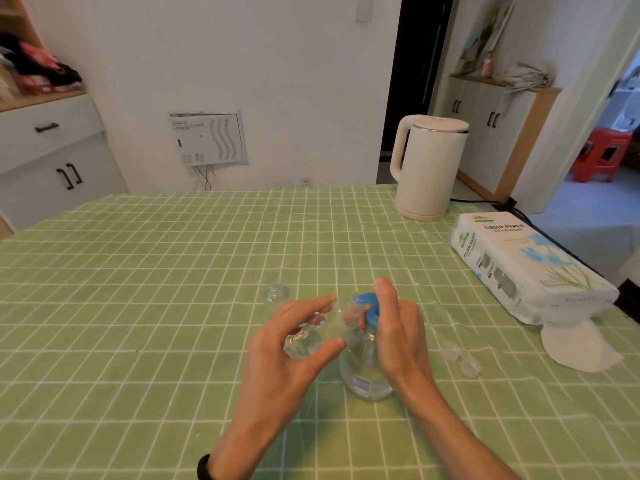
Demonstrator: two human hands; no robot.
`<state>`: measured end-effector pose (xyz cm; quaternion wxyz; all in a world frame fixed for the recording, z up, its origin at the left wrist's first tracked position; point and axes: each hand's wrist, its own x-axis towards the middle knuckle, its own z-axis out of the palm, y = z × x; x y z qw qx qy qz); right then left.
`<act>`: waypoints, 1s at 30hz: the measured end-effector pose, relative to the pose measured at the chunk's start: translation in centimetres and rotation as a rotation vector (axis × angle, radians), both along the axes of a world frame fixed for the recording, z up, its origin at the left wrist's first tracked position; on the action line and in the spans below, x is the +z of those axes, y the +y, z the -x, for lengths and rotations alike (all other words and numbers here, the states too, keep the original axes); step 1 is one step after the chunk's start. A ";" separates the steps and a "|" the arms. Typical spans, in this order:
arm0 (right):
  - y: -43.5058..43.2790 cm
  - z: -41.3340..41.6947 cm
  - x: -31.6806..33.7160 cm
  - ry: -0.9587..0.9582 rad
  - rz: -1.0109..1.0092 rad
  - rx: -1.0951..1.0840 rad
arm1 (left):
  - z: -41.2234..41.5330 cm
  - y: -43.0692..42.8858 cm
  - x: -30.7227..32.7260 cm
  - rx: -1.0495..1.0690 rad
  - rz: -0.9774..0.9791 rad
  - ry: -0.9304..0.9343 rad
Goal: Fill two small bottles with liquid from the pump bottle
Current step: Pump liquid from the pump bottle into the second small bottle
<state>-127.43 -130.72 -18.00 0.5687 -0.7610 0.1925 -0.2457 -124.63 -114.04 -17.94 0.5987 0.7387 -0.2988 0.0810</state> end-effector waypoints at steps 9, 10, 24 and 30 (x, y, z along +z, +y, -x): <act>0.1 0.3 0.0 -0.035 0.017 0.003 | -0.2 -0.1 -0.1 -0.007 -0.009 0.000; 0.1 0.3 0.0 -0.048 0.024 0.002 | -0.2 -0.1 -0.1 -0.007 -0.008 0.000; 0.2 0.2 -0.4 -0.051 0.037 -0.014 | -0.4 0.0 0.0 -0.007 0.001 -0.019; 0.1 0.1 -0.3 -0.076 0.033 -0.010 | -0.5 0.0 -0.1 -0.011 -0.002 -0.020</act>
